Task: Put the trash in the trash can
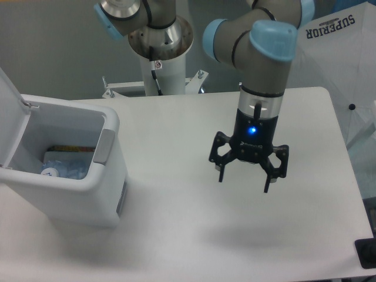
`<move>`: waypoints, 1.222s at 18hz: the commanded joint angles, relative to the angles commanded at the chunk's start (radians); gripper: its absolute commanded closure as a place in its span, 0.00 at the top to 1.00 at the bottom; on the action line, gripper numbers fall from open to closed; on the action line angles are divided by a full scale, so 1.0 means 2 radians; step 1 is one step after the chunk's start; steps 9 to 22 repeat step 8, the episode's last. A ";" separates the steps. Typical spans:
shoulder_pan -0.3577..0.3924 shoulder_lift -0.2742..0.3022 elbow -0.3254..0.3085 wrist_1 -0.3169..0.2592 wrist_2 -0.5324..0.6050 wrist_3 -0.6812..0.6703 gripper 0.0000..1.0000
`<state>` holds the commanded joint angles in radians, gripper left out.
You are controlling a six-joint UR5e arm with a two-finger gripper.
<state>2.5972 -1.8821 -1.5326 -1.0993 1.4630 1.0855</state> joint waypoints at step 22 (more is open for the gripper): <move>-0.018 0.000 0.014 -0.058 0.022 0.034 1.00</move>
